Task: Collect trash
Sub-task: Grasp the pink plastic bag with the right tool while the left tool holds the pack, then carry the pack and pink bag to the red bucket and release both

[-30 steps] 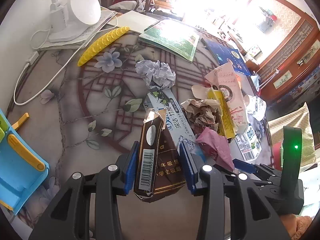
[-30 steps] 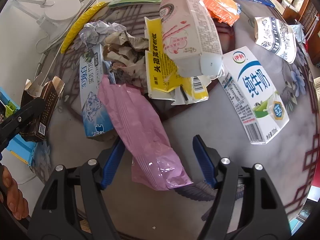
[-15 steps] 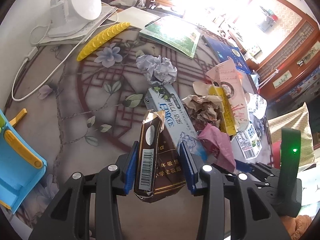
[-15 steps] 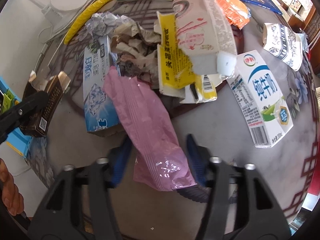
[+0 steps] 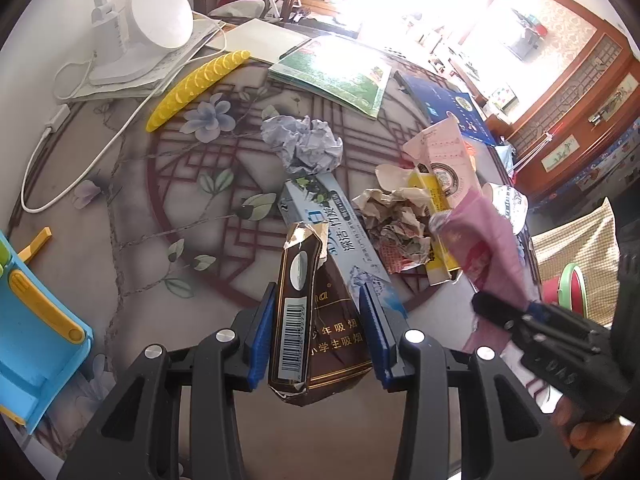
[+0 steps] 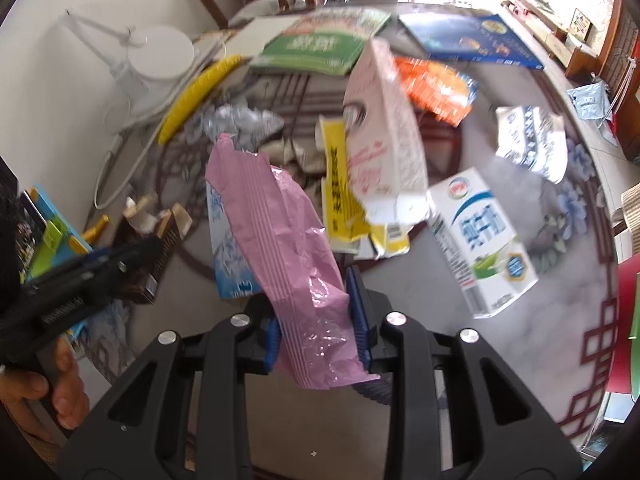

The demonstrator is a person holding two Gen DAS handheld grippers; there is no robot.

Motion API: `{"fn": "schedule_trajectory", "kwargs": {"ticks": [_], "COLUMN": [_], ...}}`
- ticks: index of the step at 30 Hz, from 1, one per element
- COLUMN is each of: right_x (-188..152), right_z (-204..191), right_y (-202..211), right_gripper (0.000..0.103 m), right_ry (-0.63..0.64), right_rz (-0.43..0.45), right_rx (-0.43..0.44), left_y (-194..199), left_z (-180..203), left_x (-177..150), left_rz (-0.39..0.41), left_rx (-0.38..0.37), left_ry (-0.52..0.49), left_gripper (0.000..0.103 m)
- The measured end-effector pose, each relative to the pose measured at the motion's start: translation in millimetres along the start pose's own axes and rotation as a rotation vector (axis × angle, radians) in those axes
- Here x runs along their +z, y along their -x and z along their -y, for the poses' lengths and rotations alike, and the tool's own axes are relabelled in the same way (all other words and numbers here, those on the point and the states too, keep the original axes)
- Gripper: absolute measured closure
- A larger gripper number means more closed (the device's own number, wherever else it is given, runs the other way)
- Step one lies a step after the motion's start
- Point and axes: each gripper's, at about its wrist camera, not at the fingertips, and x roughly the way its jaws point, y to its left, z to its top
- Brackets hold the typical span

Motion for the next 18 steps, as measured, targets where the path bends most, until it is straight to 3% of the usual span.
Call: {"fn": "schedule_trajectory", "kwargs": {"ticks": [11, 18], "right_x": [3, 1], "right_z": [14, 24], "right_y": [32, 46], "right_gripper": [0.074, 0.074], "right_ry": [-0.059, -0.081], "right_rz": [0.079, 0.111], "right_rx": [-0.001, 0.0], "left_y": [-1, 0], "left_z": [12, 38], "left_x": [-1, -4], "left_rz": [-0.007, -0.006], "left_rx": [-0.008, -0.041], "left_ry": [-0.025, -0.074], "left_gripper": [0.065, 0.065]}}
